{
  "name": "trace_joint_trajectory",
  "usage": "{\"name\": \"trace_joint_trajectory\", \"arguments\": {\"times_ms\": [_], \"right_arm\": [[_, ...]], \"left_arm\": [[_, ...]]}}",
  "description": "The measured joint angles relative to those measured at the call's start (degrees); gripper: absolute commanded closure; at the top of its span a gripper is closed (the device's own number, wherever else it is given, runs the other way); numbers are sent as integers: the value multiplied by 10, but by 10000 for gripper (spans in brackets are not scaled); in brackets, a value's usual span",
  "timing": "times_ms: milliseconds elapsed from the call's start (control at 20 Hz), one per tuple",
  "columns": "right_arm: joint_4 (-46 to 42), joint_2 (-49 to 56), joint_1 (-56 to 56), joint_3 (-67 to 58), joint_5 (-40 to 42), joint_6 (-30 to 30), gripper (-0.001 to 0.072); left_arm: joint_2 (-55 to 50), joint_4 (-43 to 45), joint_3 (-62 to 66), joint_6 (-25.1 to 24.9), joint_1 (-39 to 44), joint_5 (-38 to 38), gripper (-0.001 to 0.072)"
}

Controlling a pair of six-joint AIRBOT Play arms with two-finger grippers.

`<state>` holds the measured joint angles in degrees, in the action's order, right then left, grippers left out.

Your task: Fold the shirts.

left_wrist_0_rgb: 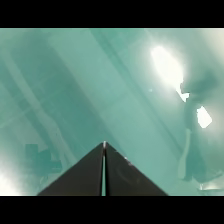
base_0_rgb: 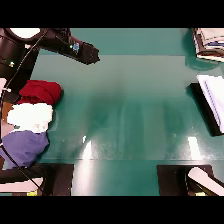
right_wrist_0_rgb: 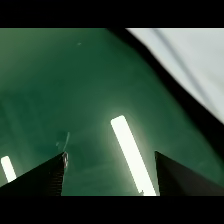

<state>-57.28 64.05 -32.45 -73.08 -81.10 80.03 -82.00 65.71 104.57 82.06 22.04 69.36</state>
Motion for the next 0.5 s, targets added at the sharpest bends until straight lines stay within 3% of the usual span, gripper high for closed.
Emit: {"name": "trace_joint_trajectory", "arguments": {"times_ms": [100, 150, 500], "right_arm": [[14, -1, 82, 1, 8, 0, 601], [19, -1, 122, 1, 13, 0, 696], [30, -2, 335, 2, 64, -13, 696]], "left_arm": [[0, -1, 0, 0, 0, -5, 677], [0, -1, 0, 0, 0, -7, 677], [0, -2, 0, 1, 0, -13, 677]]}}
